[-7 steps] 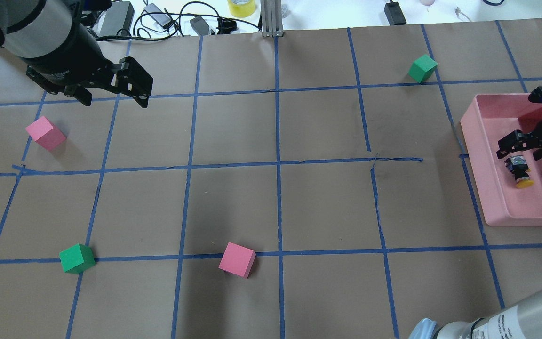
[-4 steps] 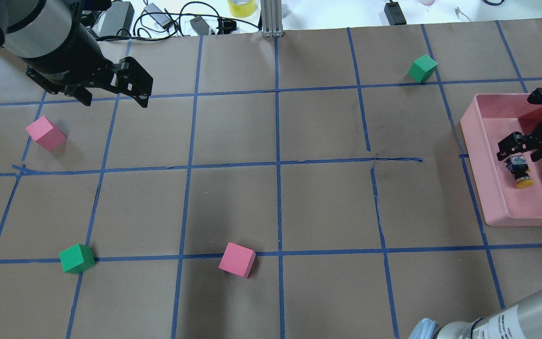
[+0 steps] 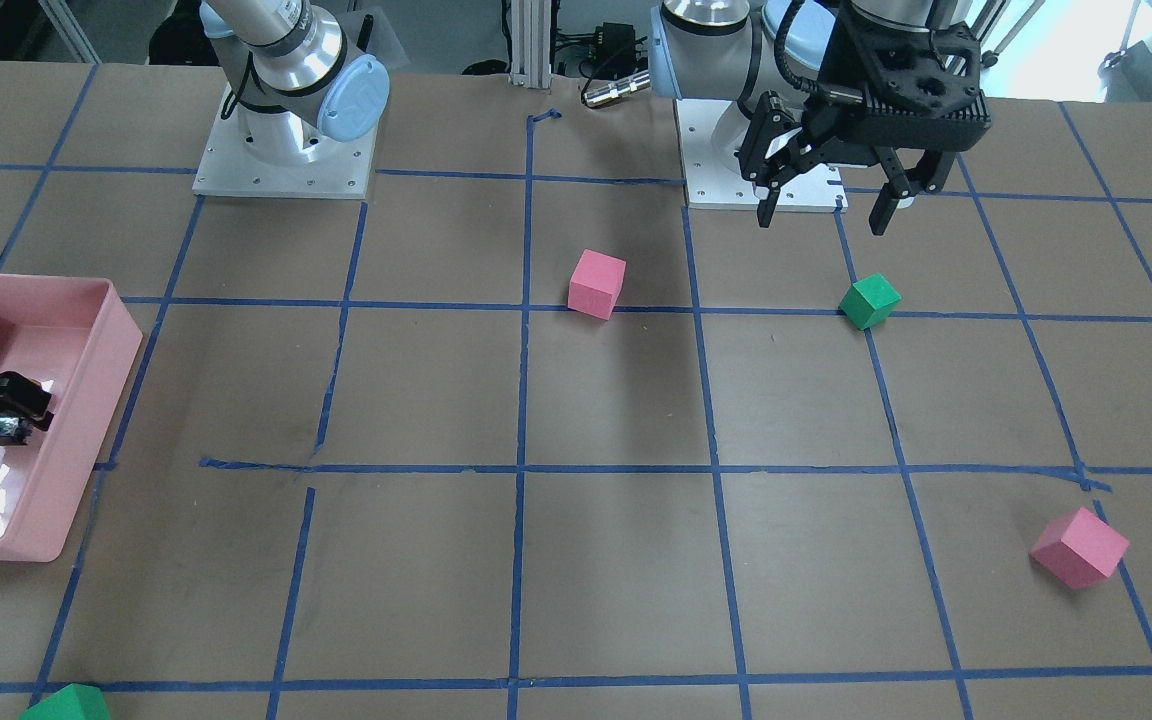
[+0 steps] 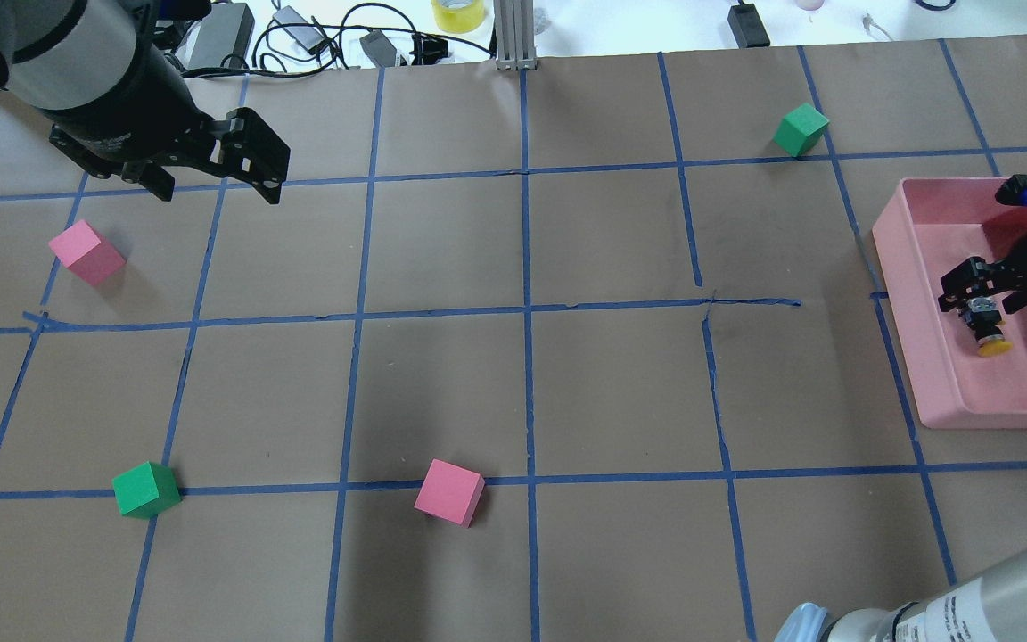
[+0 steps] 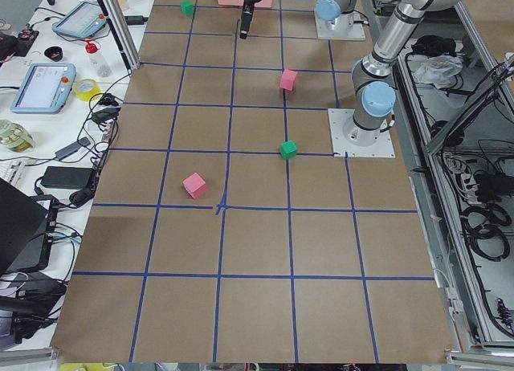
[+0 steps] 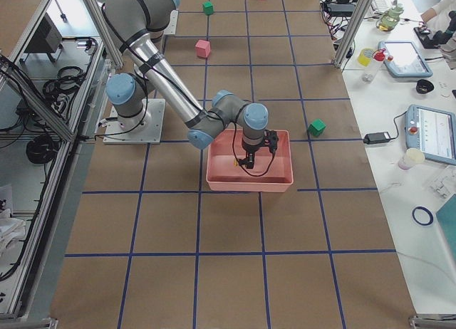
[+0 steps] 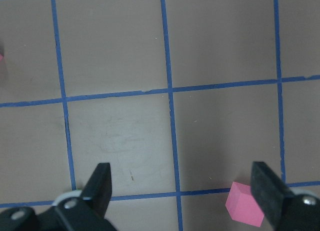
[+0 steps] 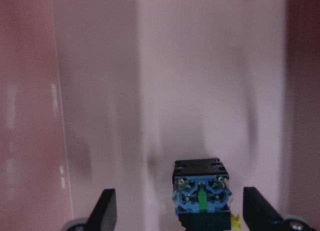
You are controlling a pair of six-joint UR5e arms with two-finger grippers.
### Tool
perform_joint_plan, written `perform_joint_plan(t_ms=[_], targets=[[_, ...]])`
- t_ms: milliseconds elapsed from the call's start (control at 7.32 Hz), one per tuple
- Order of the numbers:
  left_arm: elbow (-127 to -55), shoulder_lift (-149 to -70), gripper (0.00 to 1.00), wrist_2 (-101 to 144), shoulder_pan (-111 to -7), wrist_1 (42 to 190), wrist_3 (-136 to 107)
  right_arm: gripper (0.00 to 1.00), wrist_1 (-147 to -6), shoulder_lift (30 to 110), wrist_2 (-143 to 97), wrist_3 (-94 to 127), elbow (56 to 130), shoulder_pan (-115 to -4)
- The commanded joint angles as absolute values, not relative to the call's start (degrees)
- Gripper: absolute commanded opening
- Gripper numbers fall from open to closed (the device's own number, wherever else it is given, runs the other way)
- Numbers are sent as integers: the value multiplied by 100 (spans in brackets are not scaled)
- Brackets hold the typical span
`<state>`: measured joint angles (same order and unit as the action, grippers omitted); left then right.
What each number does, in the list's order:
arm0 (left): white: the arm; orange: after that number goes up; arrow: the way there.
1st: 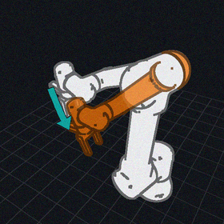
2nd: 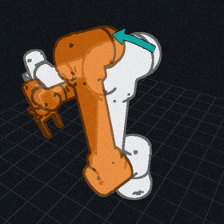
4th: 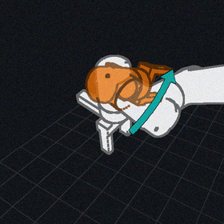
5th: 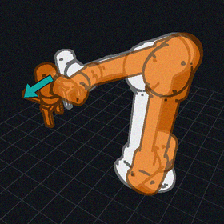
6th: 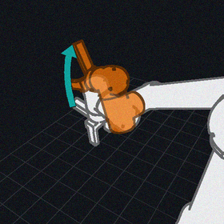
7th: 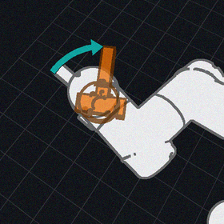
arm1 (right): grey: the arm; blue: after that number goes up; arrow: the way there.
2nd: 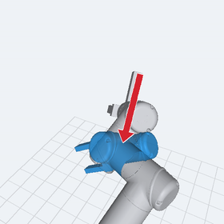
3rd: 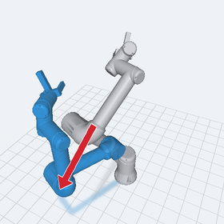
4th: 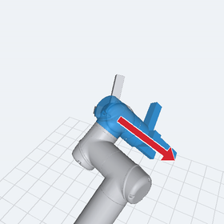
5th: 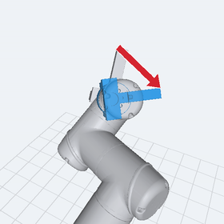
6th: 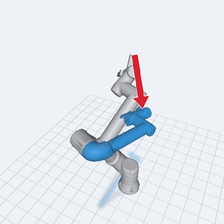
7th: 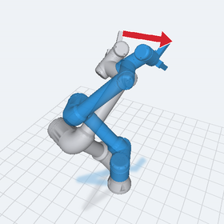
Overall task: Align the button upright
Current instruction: 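Close the right gripper on the black button switch body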
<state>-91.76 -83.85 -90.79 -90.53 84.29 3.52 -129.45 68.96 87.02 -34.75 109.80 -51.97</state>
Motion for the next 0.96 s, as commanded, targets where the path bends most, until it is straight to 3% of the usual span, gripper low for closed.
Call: perform_joint_plan(t_ms=[0, 546, 820], targets=[[-9176, -8385, 100, -9079, -9053, 8429, 352, 56, -12946, 6899, 8745, -3498, 10986, -5194], [-9176, -8385, 100, -9079, -9053, 8429, 352, 3, -12937, 6934, 8763, -3524, 10978, -5194], [-9176, -8393, 100, -9070, -9053, 8429, 352, 0, -12894, 7039, 8885, -3585, 10907, -5194]])
